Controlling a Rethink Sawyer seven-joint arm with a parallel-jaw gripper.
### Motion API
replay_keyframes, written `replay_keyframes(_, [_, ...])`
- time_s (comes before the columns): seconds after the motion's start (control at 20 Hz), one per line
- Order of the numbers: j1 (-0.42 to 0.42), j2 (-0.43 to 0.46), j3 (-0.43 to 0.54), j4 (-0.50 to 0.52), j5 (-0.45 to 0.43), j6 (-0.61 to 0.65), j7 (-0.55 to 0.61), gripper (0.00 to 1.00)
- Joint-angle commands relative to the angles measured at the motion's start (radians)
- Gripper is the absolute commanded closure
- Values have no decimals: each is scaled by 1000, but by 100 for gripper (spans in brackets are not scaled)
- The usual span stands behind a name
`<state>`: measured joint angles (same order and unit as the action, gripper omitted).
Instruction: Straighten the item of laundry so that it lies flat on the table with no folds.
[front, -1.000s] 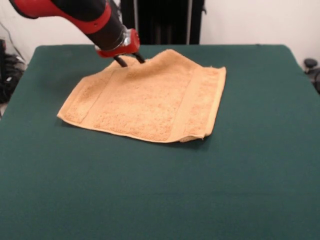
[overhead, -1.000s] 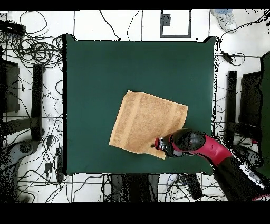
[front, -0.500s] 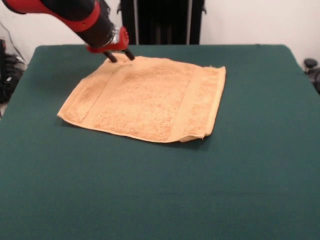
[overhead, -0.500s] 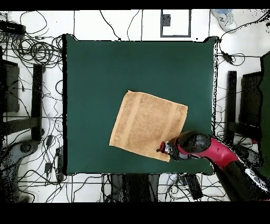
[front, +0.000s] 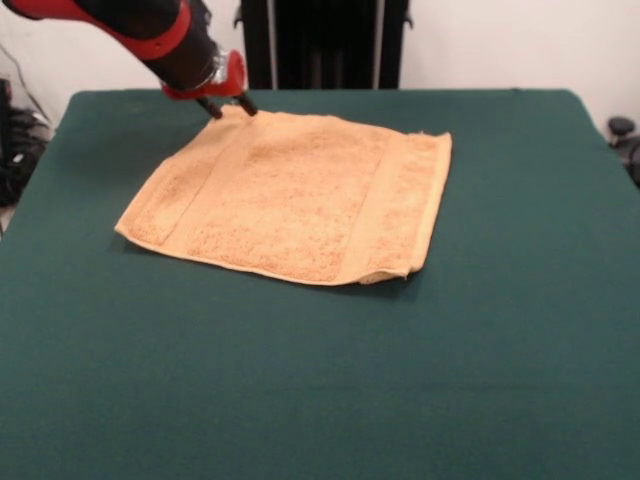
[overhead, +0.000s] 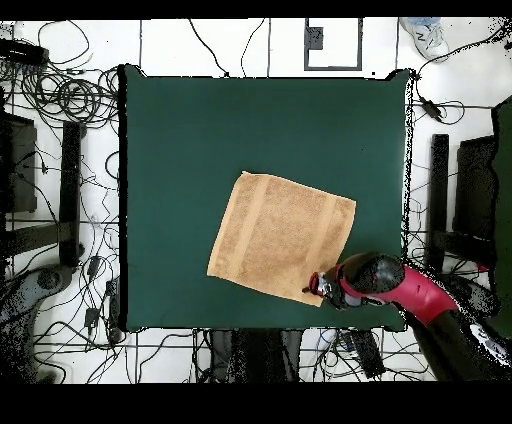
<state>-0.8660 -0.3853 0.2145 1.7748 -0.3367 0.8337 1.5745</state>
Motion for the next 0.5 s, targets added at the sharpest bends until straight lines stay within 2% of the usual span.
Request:
replay_keyframes(0.05, [73, 22, -1, -73, -24, 47, 44, 0])
replay_keyframes(0.5, [80, 39, -18, -107, -23, 91, 12, 0])
